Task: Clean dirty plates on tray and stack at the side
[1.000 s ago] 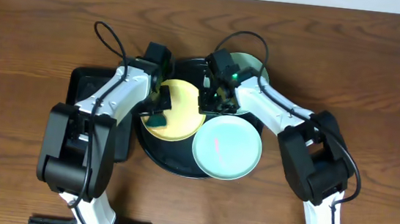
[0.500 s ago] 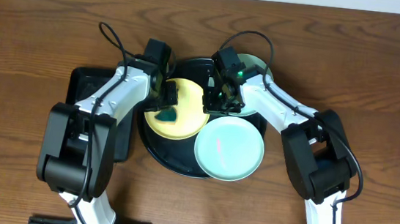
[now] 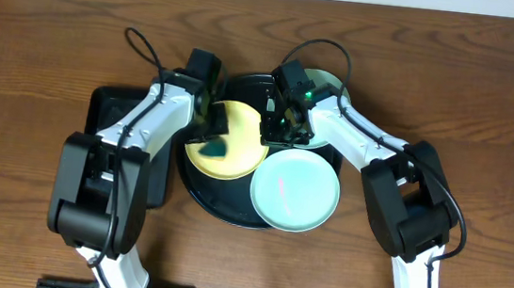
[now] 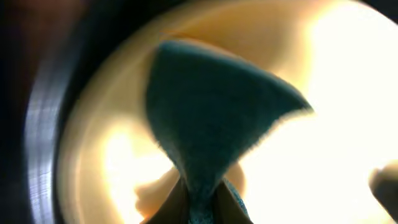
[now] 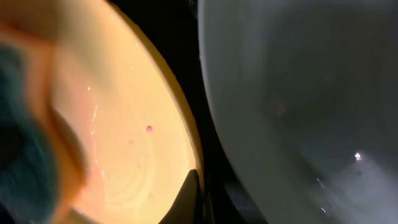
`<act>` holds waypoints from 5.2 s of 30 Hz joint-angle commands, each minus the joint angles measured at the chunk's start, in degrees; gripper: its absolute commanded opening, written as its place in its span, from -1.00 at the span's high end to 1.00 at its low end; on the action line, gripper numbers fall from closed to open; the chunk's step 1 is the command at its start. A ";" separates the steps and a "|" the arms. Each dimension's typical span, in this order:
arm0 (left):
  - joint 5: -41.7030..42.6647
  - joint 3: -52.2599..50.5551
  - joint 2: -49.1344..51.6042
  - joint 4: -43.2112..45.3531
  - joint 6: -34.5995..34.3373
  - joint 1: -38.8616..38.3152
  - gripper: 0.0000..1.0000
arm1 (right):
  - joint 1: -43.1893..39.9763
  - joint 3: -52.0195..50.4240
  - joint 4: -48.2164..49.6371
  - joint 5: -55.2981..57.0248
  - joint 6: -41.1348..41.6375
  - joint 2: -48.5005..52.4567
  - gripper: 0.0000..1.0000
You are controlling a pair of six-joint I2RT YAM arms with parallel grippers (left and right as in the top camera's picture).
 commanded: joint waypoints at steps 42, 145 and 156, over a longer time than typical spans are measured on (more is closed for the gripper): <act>-11.37 15.91 -17.11 -17.07 -0.76 8.79 0.86 | 2.71 0.00 1.51 8.02 -1.55 1.51 0.98; -11.32 15.58 -17.11 -17.62 -0.83 18.71 0.85 | 3.87 0.70 -0.70 13.20 2.62 -8.15 0.98; -11.32 15.56 -17.11 -17.62 -0.83 18.71 0.85 | 5.70 0.70 -0.92 12.09 -3.50 -4.02 0.39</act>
